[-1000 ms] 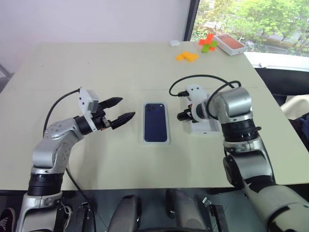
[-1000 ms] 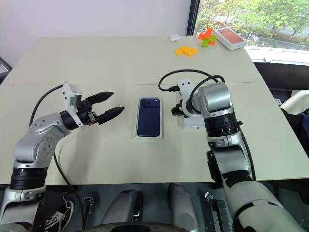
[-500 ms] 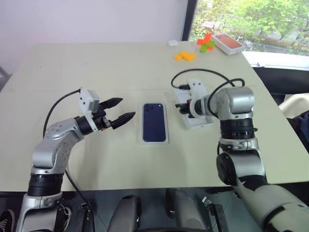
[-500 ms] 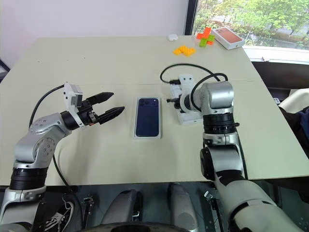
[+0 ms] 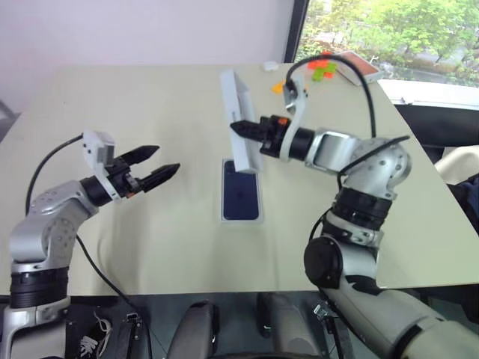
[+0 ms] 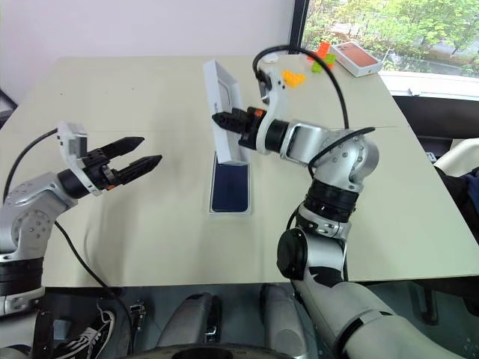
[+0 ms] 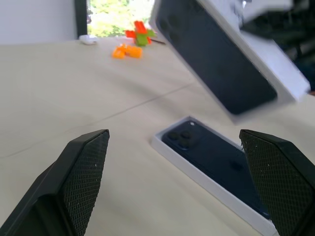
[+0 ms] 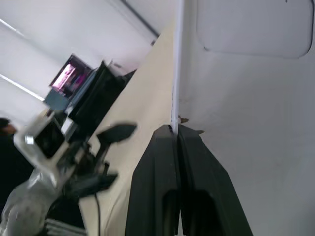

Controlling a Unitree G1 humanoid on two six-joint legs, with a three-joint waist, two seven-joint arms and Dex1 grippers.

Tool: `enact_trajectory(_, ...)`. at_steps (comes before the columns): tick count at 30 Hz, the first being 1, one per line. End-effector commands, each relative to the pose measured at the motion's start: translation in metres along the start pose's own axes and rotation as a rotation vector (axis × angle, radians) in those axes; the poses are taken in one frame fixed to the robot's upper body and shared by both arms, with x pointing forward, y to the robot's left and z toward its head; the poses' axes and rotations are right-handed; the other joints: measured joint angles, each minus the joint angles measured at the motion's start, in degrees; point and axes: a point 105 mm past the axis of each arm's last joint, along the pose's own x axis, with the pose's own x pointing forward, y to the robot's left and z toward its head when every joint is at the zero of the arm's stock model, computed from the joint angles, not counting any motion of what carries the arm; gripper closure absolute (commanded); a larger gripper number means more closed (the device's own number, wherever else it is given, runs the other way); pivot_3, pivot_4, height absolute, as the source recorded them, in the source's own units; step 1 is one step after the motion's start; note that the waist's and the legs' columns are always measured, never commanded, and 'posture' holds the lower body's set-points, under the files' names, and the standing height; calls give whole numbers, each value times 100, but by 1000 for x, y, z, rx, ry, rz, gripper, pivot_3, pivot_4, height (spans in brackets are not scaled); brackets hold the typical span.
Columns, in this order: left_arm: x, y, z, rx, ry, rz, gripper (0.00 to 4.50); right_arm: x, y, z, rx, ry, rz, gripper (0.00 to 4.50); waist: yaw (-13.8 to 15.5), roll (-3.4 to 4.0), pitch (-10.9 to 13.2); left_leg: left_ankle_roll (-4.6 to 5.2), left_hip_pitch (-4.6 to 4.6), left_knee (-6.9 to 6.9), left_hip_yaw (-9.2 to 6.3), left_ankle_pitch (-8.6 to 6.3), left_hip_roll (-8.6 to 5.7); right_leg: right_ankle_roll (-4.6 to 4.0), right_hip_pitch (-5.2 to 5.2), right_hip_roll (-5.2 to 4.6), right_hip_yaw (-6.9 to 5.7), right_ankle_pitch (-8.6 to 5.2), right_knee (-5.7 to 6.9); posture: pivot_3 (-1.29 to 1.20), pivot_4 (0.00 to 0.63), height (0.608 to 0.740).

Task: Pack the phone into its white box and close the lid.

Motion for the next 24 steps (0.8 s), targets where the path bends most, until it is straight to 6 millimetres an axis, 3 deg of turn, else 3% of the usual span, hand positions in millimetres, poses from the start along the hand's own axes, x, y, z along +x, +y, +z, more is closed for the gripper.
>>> enact_trajectory(1,-12,-2,11,8,-22,-11,0,3,35,4,73,-31,258,4472,-46,1,1,0,0,-1,0,0,3,0,-1,2,0,0,0,0,150,740)
enact_trajectory(4,-15,-4,9,30,-3,-10,0,9,29,-6,161,-11,266,4472,-84,2,1,0,0,-4,-8,0,4,-2,0,2,-3,-1,1,0,150,740)
enact_trajectory(9,-15,-7,9,34,3,-10,0,20,36,-15,283,4,347,4472,-123,3,2,0,-1,-4,-5,0,1,-2,-2,-3,-1,0,-1,0,150,740)
enact_trajectory(13,-13,-12,10,33,3,-23,0,29,33,-39,341,61,330,4472,-133,3,2,0,-5,-13,-3,0,2,-2,-10,-1,1,-1,-2,0,150,740)
enact_trajectory(24,-8,-16,10,28,-7,-34,0,34,26,-54,402,98,306,4472,-133,3,2,0,-9,-13,3,0,3,-1,-14,1,5,-1,-2,0,150,740)
